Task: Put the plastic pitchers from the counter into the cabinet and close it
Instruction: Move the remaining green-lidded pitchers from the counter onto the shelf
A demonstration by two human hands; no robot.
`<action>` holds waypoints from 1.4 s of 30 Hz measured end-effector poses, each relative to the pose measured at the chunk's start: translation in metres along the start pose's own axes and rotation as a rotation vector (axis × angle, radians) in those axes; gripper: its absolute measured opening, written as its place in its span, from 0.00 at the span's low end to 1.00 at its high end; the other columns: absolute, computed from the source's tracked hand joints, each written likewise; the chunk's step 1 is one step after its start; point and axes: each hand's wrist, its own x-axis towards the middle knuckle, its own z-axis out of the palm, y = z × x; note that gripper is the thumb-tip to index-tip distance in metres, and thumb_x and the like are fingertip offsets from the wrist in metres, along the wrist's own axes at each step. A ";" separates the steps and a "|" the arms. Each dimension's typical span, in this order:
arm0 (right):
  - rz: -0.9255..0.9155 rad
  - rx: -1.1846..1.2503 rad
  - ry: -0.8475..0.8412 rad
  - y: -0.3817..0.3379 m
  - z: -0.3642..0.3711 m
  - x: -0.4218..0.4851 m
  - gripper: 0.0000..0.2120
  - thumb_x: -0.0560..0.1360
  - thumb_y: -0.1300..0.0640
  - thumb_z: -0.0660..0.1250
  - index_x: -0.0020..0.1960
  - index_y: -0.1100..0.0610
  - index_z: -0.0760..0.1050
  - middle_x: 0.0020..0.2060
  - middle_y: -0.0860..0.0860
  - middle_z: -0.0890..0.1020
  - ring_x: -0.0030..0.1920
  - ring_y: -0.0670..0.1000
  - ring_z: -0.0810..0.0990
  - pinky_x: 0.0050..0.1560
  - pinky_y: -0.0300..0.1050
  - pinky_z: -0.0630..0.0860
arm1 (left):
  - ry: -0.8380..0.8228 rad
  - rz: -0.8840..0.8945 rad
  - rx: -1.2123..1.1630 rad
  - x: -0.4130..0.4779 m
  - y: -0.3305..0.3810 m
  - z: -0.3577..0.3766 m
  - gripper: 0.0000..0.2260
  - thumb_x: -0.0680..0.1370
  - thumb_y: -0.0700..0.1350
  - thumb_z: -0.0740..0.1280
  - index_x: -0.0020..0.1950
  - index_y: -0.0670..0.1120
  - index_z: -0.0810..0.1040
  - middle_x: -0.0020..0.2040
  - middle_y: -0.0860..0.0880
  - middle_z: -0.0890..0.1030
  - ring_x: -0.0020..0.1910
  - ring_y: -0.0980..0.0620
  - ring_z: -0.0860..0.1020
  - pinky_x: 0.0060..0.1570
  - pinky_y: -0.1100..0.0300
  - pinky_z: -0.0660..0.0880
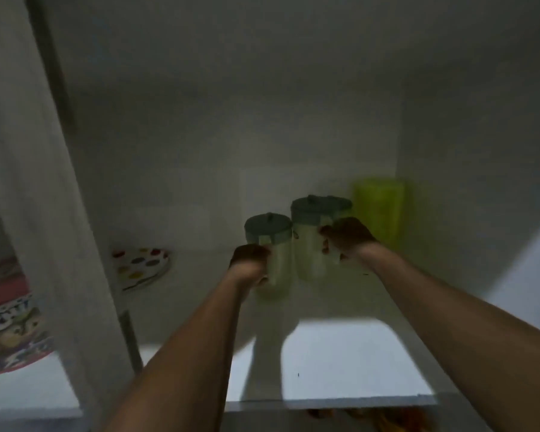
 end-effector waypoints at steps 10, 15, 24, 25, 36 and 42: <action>0.063 -0.060 -0.037 0.027 0.064 0.096 0.28 0.79 0.47 0.62 0.72 0.63 0.66 0.60 0.59 0.78 0.56 0.59 0.80 0.47 0.46 0.74 | 0.095 -0.116 0.018 0.108 0.007 0.010 0.14 0.80 0.45 0.66 0.63 0.40 0.79 0.61 0.39 0.82 0.57 0.38 0.83 0.53 0.43 0.83; 0.090 -0.029 -0.074 0.028 0.069 0.123 0.36 0.80 0.46 0.62 0.80 0.61 0.53 0.71 0.60 0.71 0.65 0.60 0.75 0.62 0.52 0.75 | 0.109 -0.127 0.071 0.133 0.013 0.018 0.08 0.80 0.48 0.66 0.53 0.44 0.78 0.58 0.39 0.83 0.53 0.38 0.83 0.52 0.43 0.83; 0.102 -0.027 -0.096 0.029 0.080 0.150 0.40 0.79 0.45 0.62 0.81 0.59 0.46 0.77 0.59 0.63 0.71 0.62 0.69 0.66 0.58 0.73 | 0.192 -0.063 0.376 0.165 0.015 0.009 0.11 0.81 0.46 0.64 0.54 0.41 0.81 0.56 0.39 0.83 0.52 0.37 0.84 0.51 0.42 0.83; 0.108 -0.024 -0.100 0.028 0.079 0.150 0.40 0.79 0.45 0.63 0.81 0.59 0.47 0.77 0.58 0.63 0.71 0.62 0.70 0.65 0.57 0.74 | 0.196 -0.042 0.384 0.169 0.012 0.008 0.12 0.80 0.47 0.64 0.58 0.42 0.81 0.56 0.39 0.83 0.53 0.37 0.83 0.53 0.42 0.83; 0.063 -0.096 -0.090 0.026 0.065 0.140 0.40 0.80 0.46 0.63 0.81 0.61 0.45 0.78 0.58 0.60 0.73 0.60 0.67 0.67 0.54 0.71 | 0.180 0.021 0.378 0.138 0.009 0.011 0.26 0.77 0.59 0.63 0.70 0.45 0.70 0.65 0.42 0.77 0.60 0.40 0.80 0.59 0.46 0.80; -0.035 -0.166 -0.009 0.025 0.060 0.133 0.44 0.78 0.44 0.65 0.81 0.59 0.43 0.79 0.60 0.57 0.75 0.62 0.65 0.70 0.52 0.69 | 0.184 0.069 0.444 0.123 0.013 0.001 0.28 0.79 0.57 0.64 0.74 0.44 0.66 0.69 0.41 0.75 0.63 0.40 0.78 0.61 0.45 0.79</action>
